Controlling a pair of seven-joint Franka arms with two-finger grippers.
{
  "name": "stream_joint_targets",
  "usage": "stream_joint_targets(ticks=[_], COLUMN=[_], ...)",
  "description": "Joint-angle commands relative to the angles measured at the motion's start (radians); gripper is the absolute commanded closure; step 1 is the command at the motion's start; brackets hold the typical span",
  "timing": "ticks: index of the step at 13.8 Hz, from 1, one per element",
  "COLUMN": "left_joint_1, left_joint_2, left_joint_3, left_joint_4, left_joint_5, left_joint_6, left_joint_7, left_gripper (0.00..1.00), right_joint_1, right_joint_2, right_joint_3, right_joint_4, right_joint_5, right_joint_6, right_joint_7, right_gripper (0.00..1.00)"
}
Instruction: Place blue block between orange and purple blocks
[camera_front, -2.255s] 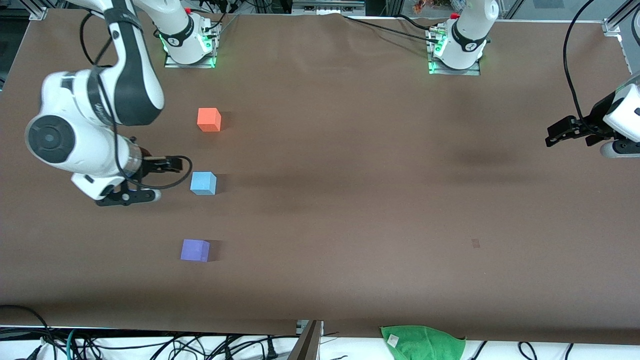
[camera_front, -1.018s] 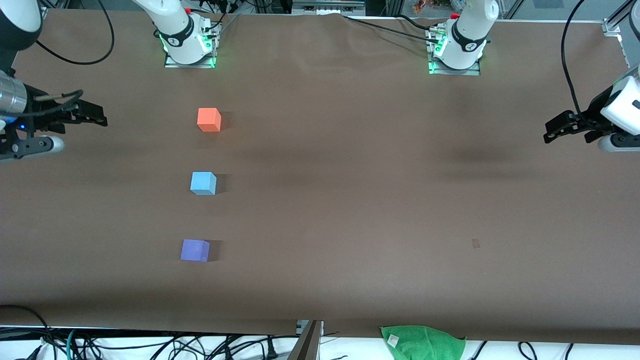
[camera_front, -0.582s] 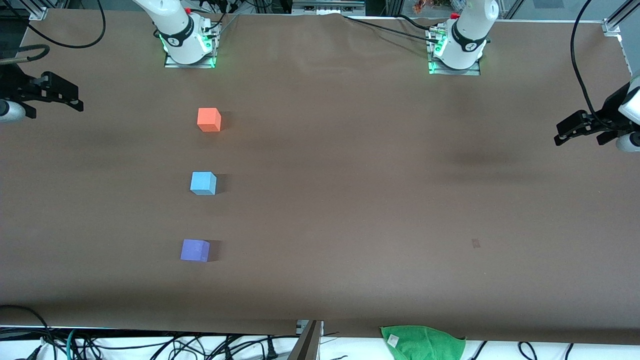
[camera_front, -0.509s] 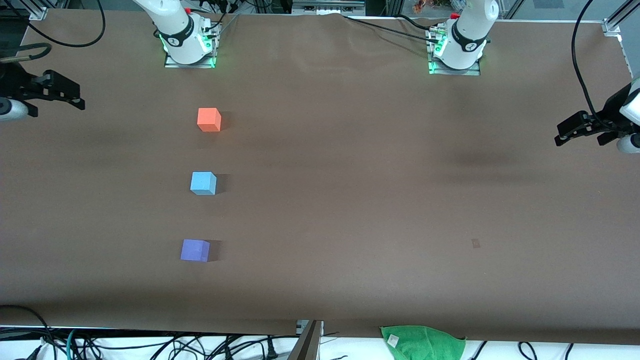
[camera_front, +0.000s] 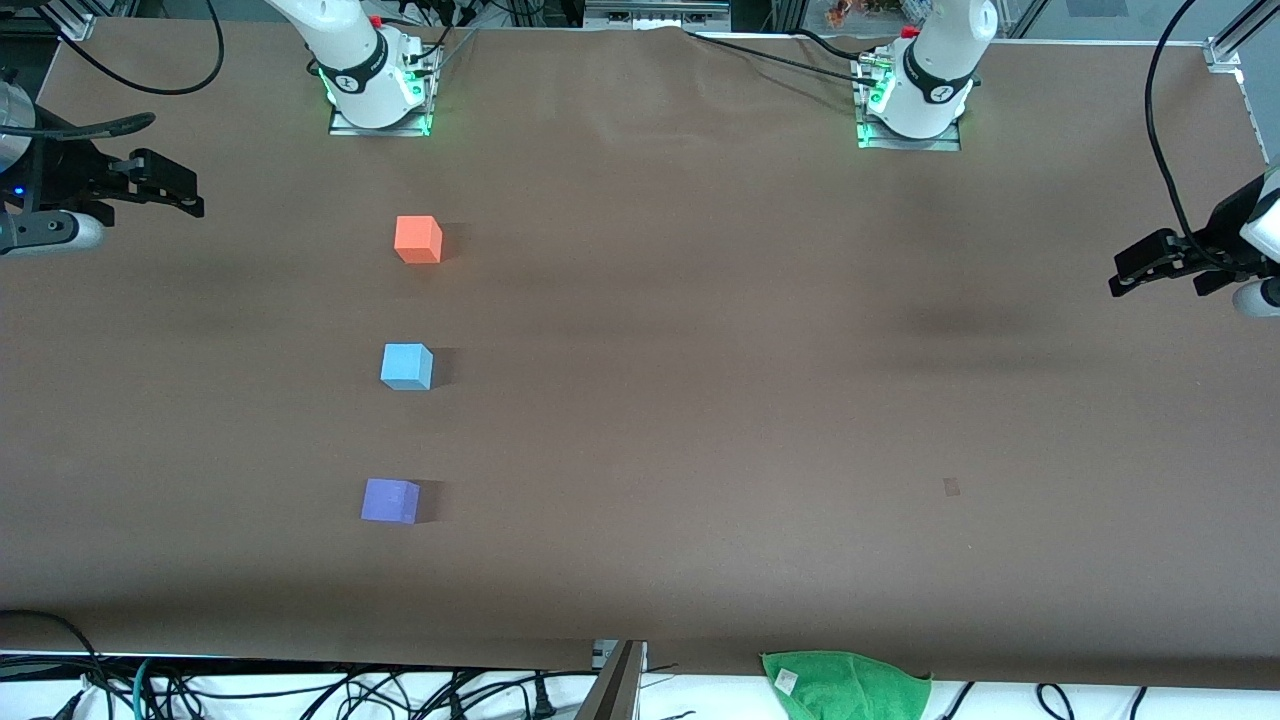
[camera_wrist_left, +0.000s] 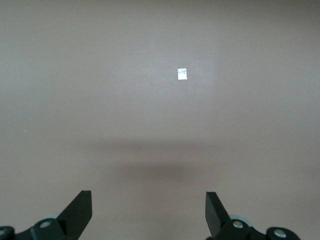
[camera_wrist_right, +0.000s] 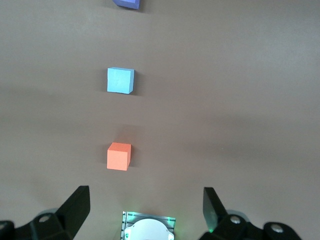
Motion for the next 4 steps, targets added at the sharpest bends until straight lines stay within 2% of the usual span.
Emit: stream_joint_targets(ticks=[1, 4], left_joint_1=[0.004, 0.004], left_joint_2=[0.016, 0.016], left_joint_3=[-0.006, -0.006], left_joint_4=[0.037, 0.037], left_joint_5=[0.015, 0.015], left_joint_6=[-0.030, -0.031], left_joint_7=[-0.009, -0.010], left_gripper=[0.00, 0.00], right_joint_1=[-0.012, -0.012], right_joint_2=[-0.004, -0.004], right_joint_3=[0.018, 0.018], right_joint_4=[0.008, 0.008], right_joint_5=[-0.015, -0.012], right_joint_6=[-0.004, -0.004], right_joint_7=[0.013, 0.016], right_gripper=[0.00, 0.00])
